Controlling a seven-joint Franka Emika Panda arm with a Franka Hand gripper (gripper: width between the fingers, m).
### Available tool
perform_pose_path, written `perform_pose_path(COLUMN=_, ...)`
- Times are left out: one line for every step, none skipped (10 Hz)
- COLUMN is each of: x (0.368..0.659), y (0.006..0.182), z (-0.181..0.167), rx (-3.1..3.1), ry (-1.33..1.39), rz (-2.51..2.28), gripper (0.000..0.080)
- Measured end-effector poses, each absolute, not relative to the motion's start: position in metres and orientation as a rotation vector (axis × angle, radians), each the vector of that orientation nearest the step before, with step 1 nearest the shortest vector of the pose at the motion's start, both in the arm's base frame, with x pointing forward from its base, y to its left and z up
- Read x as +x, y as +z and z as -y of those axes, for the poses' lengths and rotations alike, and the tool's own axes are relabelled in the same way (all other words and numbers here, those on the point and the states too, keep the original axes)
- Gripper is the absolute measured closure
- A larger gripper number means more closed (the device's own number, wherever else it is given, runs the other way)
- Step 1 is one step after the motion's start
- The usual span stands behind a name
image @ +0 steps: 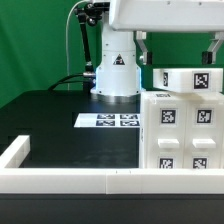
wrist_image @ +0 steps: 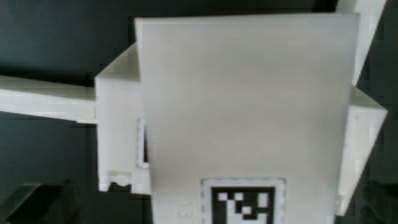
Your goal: Assemble cabinet
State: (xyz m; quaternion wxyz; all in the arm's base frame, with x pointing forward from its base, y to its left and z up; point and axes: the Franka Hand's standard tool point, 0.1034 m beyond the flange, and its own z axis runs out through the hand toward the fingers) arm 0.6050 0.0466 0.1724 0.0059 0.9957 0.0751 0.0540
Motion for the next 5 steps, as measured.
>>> perform_pose_path(x=0.603, y=0.170, z=-0.049, rx=3.120, ry=0.133, rz=-0.227, gripper=0.0002)
perform_pose_path(x=0.604, y=0.169, z=-0.052, rx=3.121, ry=0.118, rz=-0.227, gripper=0.0002)
perform_pose_path(x=0.606, y=0.167, z=-0.054, rx=3.119, ry=0.113, rz=-0.232, gripper=0.0002)
perform_pose_path(x=0.606, y=0.163, z=-0.054, rx=3.118, ry=0.102, rz=-0.235, gripper=0.0002)
perform_pose_path(x=0.605, y=0.158, z=-0.056, rx=3.117, ry=0.087, rz=-0.241, gripper=0.0002)
